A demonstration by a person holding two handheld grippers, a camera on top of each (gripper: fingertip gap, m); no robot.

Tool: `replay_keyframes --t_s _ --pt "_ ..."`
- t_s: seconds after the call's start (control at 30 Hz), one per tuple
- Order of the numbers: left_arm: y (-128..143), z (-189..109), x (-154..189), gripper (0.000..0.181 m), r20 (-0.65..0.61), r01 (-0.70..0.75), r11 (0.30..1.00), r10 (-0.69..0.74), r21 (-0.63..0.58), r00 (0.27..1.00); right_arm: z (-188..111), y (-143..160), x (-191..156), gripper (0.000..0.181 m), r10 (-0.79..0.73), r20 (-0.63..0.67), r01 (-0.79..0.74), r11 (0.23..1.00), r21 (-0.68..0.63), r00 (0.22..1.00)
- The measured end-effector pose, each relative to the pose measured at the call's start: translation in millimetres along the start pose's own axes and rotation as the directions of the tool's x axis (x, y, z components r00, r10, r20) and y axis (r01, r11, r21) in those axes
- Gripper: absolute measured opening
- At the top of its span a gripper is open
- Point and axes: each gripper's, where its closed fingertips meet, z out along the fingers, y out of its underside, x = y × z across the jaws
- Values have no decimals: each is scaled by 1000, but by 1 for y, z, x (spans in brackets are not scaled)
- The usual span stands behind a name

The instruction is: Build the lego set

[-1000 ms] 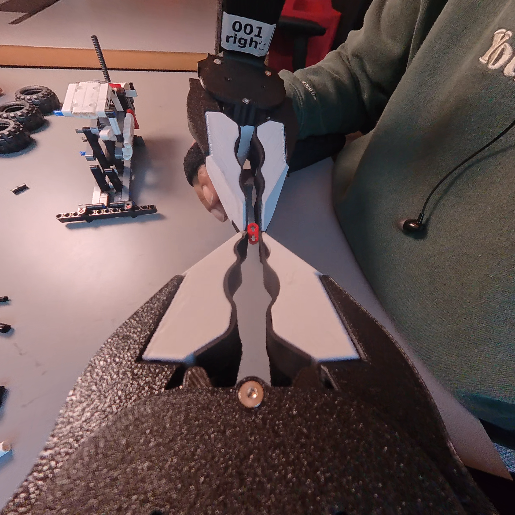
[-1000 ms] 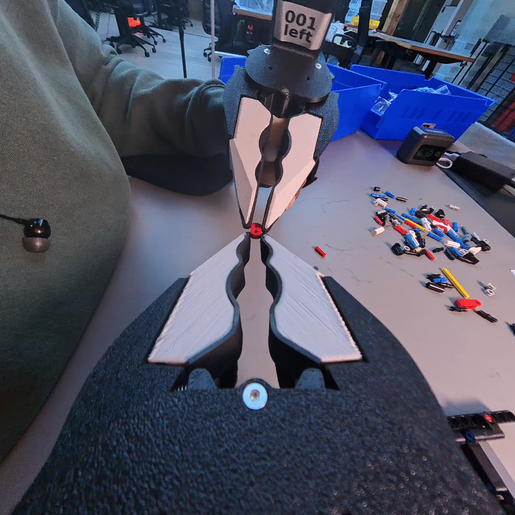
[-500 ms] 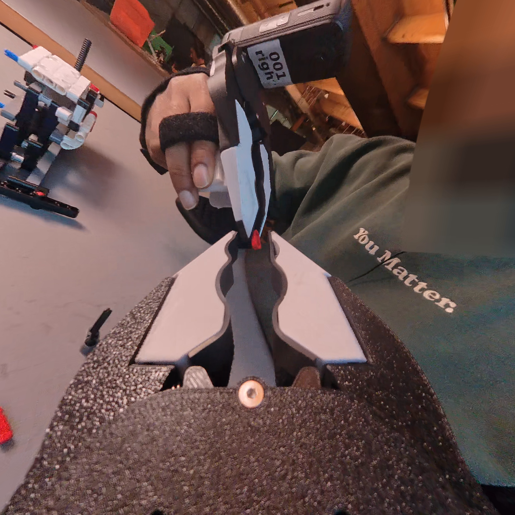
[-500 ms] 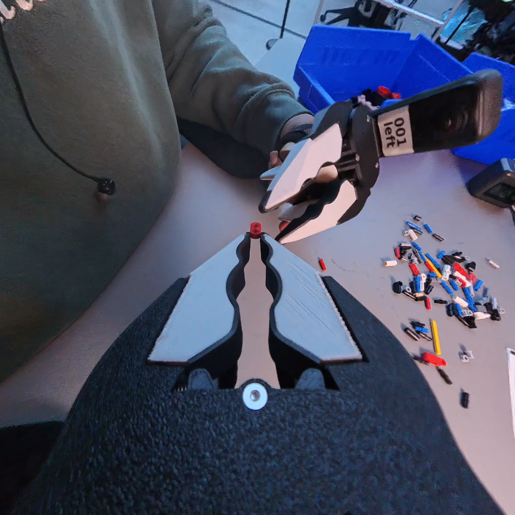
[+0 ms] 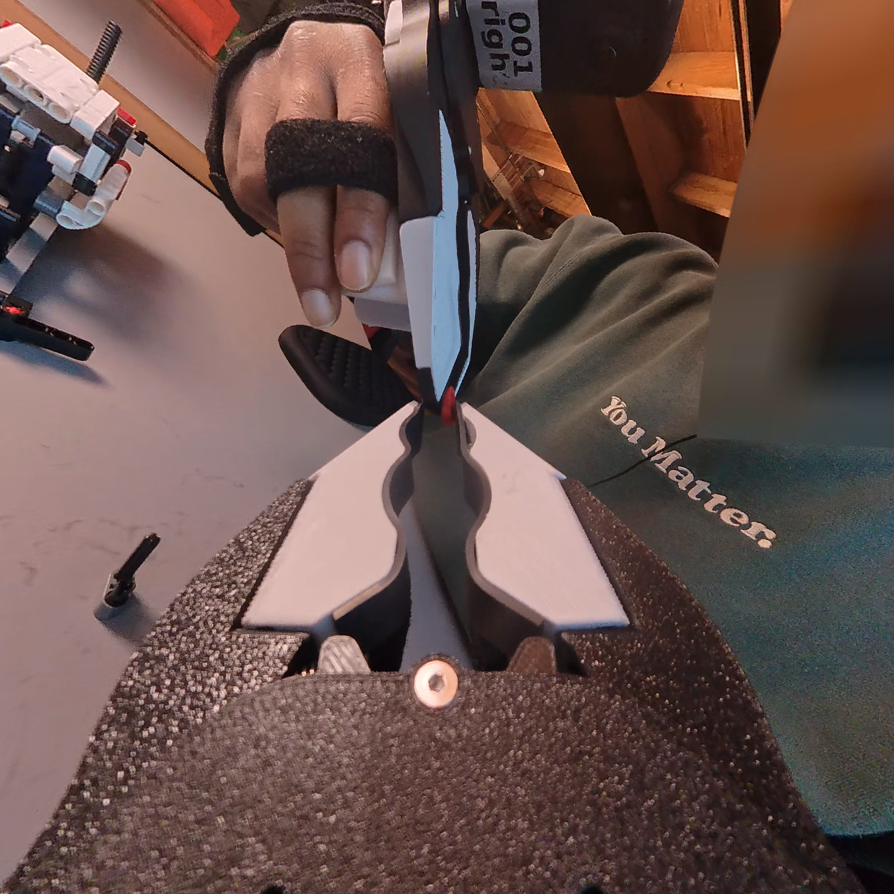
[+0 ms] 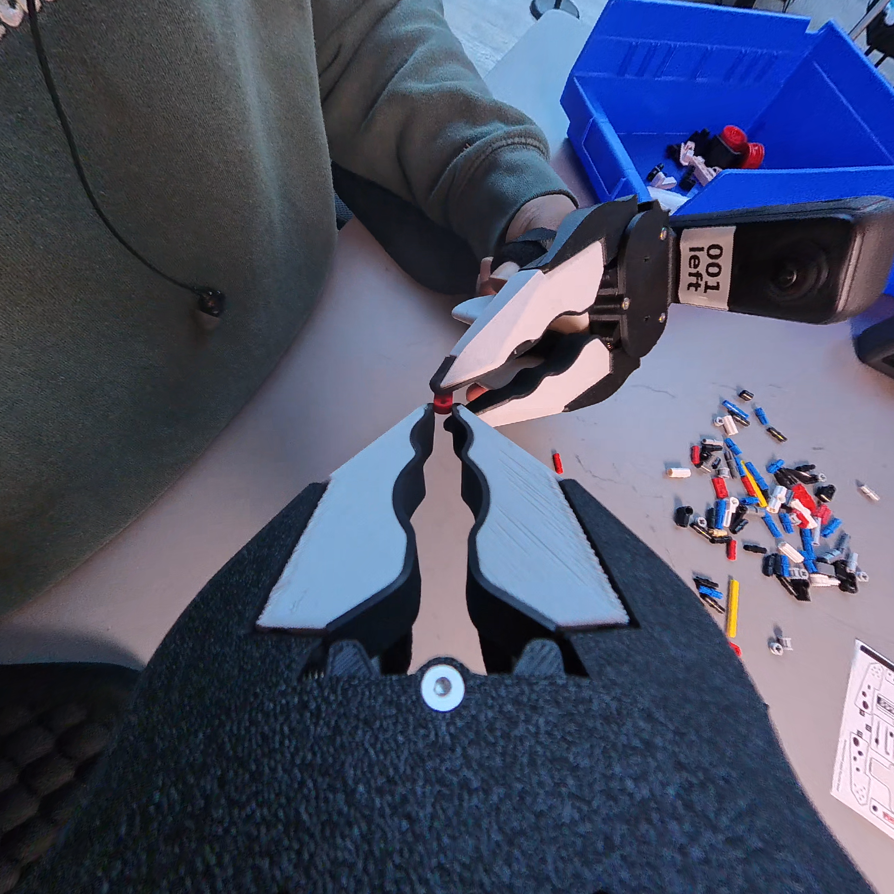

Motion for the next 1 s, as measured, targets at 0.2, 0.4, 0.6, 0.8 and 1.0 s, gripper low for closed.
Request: replay_keyframes --t_s 0.2,0.4,0.6,0.8,1.0 --pt "-1 0 1 12 -14 12 1000 -12 12 1000 -3 -1 2 7 -11 -4 11 1000 -16 1000" --pt "-2 2 5 5 -62 50 998 -48 26 997 -4 -1 0 7 -18 8 18 1000 -20 1000" --pt "-2 3 8 6 -126 121 992 -116 38 985 -4 -2 -3 7 -28 29 29 999 -22 999" --pt "-14 -2 -4 4 -80 146 980 -136 137 987 -10 3 15 8 -10 -61 7 999 -49 998" --pt "-52 -34 -29 4 13 181 871 -210 458 978 -26 2 64 34 78 -527 -27 994 103 846"
